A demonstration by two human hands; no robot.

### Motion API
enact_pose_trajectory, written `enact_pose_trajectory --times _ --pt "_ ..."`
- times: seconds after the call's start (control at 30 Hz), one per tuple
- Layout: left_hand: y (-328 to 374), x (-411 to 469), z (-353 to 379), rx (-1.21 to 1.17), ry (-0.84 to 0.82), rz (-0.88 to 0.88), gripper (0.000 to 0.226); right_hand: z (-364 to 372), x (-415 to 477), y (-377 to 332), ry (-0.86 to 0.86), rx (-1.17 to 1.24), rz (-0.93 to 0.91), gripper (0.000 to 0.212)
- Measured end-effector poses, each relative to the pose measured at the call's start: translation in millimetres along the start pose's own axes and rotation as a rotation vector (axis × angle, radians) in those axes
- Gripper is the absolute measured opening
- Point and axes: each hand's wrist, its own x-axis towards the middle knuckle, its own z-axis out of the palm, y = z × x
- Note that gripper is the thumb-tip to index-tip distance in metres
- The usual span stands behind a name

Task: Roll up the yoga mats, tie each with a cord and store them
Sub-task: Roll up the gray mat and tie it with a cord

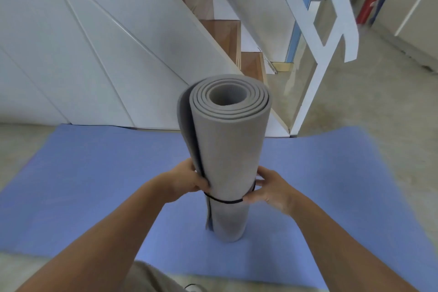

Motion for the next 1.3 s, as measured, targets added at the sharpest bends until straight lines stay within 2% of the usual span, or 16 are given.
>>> enact_pose_trajectory --times 0.13,0.2,0.27,0.3,0.37,0.47,0.53,0.6,0.67,0.73,0.8,0.87,0.9,1.1,1.2,1.3 --pt "23.3 -33.6 -3.5 -0.084 0.2 0.04 0.041 15.2 -29.6 -35.9 0.04 0.171 0.01 0.048" --pt "28.3 -52.7 -8.1 -0.062 0.276 0.049 0.036 22.7 -42.0 -56.2 0.083 0.377 0.039 0.036" --pt "27.0 -71.2 -8.3 -0.031 0.368 0.046 0.032 35.0 -54.7 -79.8 0.11 0.556 0.038 0.03" --pt "24.2 -78.7 -6.7 -0.02 0.415 0.05 0.031 41.8 -61.2 -90.7 0.118 0.558 0.019 0.029" --pt "15.8 -91.0 -3.8 -0.02 0.509 0.054 0.031 55.1 -71.7 -108.8 0.119 0.489 -0.024 0.037" --pt "0.1 -107.9 -5.2 -0.109 0.595 0.028 0.03 68.4 -84.4 -134.6 0.157 0.425 -0.153 0.068" --pt "-10.2 -116.8 -7.4 -0.131 0.591 -0.002 0.027 75.5 -93.9 -157.4 0.215 0.296 -0.298 0.072" --pt "-15.8 -124.0 -9.4 -0.123 0.594 -0.017 0.017 83.3 -100.4 -182.8 0.28 0.053 -0.426 0.068" --pt "-14.3 -128.9 -14.2 -0.116 0.628 0.031 0.013 92.5 -98.3 -201.4 0.291 -0.416 -0.49 0.074" --pt "-5.8 -135.8 -23.2 -0.105 0.709 0.143 0.018 106.4 -93.0 -211.7 0.302 -0.932 -0.489 0.081" --pt "7.6 -144.3 -33.8 -0.106 0.754 0.252 0.027 123.2 -84.2 -216.0 0.272 -1.223 -0.511 0.088" --pt "17.6 -148.9 -45.5 -0.087 0.774 0.306 0.047 138.1 -73.6 -218.3 0.18 -1.326 -0.522 0.094" --pt "19.5 -149.8 -50.9 -0.064 0.773 0.31 0.05 143.8 -68.8 -219.5 0.143 -1.344 -0.513 0.096" --pt "20.9 -157.2 -66.4 -0.19 0.847 0.248 0.041 168.6 -54.9 -228.0 0.083 -1.391 -0.494 0.101" --pt "21.6 -166.0 -68.2 -0.149 0.775 0.214 0.046 170.6 -57.3 -229.5 0.07 -1.411 -0.475 0.103" --pt "39.5 -182.4 -74.6 -0.24 0.657 0.24 0.028 173.6 -66.0 -228.5 0.06 -1.412 -0.51 0.101"
